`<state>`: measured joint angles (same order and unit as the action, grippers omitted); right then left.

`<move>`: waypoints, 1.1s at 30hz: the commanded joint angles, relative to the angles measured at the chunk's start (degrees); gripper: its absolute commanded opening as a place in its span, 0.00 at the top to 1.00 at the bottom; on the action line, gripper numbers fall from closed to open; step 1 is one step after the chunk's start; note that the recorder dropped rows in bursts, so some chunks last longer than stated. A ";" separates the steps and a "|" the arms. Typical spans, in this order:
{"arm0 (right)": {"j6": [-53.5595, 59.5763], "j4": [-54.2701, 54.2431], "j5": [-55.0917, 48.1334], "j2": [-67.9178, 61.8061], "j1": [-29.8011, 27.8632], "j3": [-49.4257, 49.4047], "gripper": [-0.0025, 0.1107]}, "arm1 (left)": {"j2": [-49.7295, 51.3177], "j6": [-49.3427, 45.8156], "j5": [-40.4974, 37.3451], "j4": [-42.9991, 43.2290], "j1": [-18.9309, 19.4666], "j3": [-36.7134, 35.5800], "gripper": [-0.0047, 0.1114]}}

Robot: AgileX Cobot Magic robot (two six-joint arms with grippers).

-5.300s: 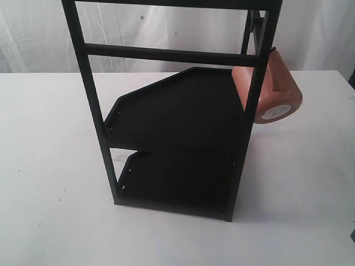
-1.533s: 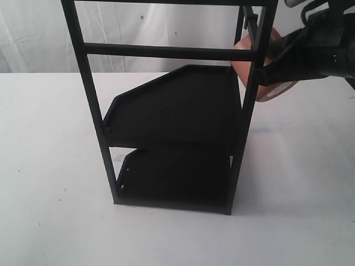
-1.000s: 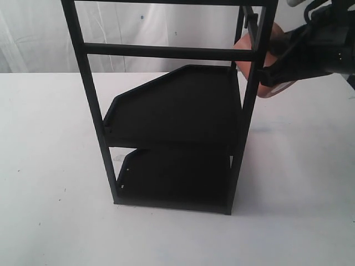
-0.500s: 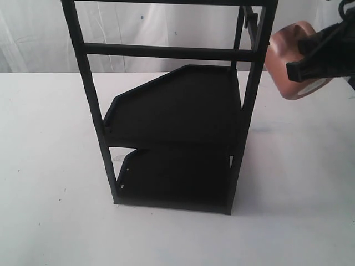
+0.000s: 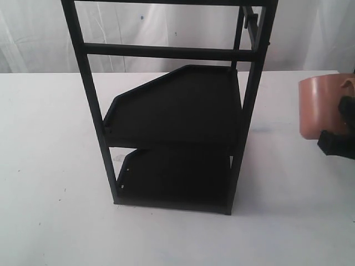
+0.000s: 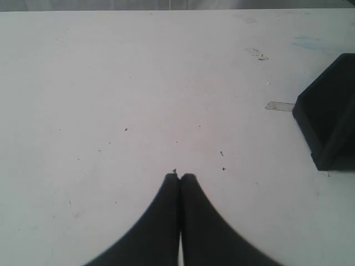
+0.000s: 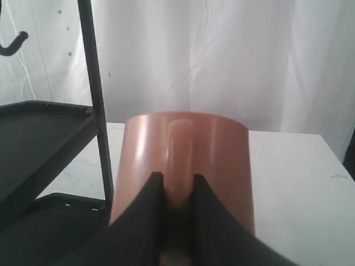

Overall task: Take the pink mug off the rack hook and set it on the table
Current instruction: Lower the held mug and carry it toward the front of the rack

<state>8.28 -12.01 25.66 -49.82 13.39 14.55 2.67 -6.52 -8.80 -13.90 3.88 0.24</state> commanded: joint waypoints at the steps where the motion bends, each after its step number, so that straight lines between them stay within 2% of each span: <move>1: -5.61 9.92 5.11 -0.36 1.88 -1.72 0.98 | 0.26 0.13 0.18 -0.16 0.03 -0.24 0.96; 4: -10.55 21.18 5.25 -2.29 2.89 -1.72 0.98 | 0.26 0.13 0.18 -0.16 0.03 -0.24 0.96; 8: -21.07 25.10 0.98 -3.93 2.89 -1.72 0.98 | 0.26 0.13 0.18 -0.16 0.03 -0.24 0.96; 19: -44.93 49.97 -0.28 -4.38 2.89 -2.01 0.98 | 0.26 0.13 0.18 -0.16 0.03 -0.24 0.96; 26: -50.89 51.23 -9.84 1.71 2.89 -2.01 0.98 | 0.26 0.13 0.18 -0.16 0.03 -0.24 0.96; 29: -58.39 53.09 -13.54 5.67 3.60 -2.64 0.98 | 0.26 0.13 0.18 -0.16 0.03 -0.24 0.96; 33: -70.49 65.35 -10.67 10.45 5.11 -5.28 0.98 | 0.26 0.13 0.18 -0.16 0.03 -0.24 0.96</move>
<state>-53.57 44.72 12.09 -42.49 17.41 10.95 2.67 -6.52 -8.80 -13.90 3.88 0.24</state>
